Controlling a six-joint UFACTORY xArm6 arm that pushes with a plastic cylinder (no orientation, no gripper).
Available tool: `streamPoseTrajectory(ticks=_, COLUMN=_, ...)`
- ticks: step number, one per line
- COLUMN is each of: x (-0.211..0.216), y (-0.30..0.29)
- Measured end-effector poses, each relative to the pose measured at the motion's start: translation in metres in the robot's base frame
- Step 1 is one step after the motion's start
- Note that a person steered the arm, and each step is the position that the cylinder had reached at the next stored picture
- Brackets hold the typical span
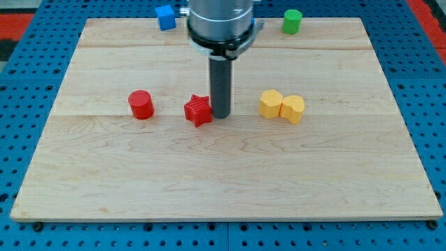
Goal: Push the red star into the red circle
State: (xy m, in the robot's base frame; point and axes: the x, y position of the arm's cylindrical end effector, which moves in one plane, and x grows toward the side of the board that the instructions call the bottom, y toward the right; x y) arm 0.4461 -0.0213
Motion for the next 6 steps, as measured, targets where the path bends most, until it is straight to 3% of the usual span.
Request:
streamPoseTrajectory(ticks=3, x=0.006, y=-0.105)
streamPoseTrajectory(ticks=6, x=0.002, y=-0.077)
